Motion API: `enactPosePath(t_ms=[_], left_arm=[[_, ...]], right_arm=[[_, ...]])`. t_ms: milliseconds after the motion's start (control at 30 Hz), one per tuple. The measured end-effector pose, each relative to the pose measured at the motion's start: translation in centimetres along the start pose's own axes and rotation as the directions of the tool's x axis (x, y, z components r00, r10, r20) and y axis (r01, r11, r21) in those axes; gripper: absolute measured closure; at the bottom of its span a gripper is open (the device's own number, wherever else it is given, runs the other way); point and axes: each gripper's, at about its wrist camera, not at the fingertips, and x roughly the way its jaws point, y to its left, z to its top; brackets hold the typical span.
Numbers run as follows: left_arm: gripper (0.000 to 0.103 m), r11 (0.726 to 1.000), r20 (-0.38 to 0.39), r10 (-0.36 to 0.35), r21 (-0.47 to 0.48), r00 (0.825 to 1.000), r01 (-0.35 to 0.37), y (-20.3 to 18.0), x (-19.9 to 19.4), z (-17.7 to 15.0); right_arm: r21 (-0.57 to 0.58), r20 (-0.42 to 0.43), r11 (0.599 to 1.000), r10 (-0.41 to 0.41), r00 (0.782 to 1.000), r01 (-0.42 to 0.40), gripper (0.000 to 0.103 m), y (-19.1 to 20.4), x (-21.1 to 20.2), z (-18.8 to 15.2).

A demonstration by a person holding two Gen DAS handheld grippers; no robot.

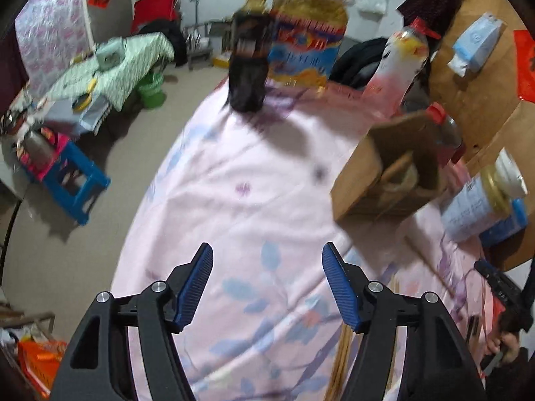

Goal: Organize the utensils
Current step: 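Lower the right tool onto another chopstick and close it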

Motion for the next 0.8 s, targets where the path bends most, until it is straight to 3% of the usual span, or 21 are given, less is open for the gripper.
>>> enactPosePath(t_ms=[200, 333, 467, 500, 533, 633, 800], left_arm=[[0.036, 0.999, -0.088, -0.028, -0.02, 0.996, 0.026, -0.9, 1.6, -2.7], [0.034, 0.999, -0.108, -0.016, 0.026, 0.994, 0.019, -2.8, 1.8, -3.3], [0.03, 0.998, -0.115, 0.002, 0.058, 0.993, 0.005, -4.1, 1.8, -3.9], [0.029, 0.998, -0.119, 0.001, 0.06, 0.993, 0.006, -4.2, 1.9, -4.0], [0.029, 0.998, -0.123, -0.001, 0.059, 0.992, 0.008, -4.3, 1.9, -4.1], [0.029, 0.998, -0.132, -0.012, 0.057, 0.991, 0.019, -4.5, 2.1, -4.3], [0.029, 0.997, -0.12, -0.045, 0.061, 0.992, 0.053, -4.8, 1.7, -4.3]], right_arm=[[-0.004, -0.086, 0.995, -0.103, 0.991, 0.103, 0.073, -2.8, 3.0, -5.4], [-0.007, -0.085, 0.99, -0.14, 0.986, 0.14, 0.072, -3.6, 4.3, -5.8], [-0.043, -0.051, 0.991, -0.126, 0.991, 0.124, 0.071, -4.0, 4.6, -5.9], [-0.069, -0.047, 0.989, -0.137, 0.989, 0.134, 0.072, -3.8, 4.7, -6.0], [-0.077, -0.046, 0.989, -0.132, 0.99, 0.128, 0.083, -3.6, 4.7, -6.1], [-0.083, -0.047, 0.992, -0.099, 0.994, 0.095, 0.092, -2.7, 3.8, -6.5], [-0.111, 0.057, 0.986, -0.121, 0.991, 0.127, 0.097, 0.1, -0.8, -5.7]])
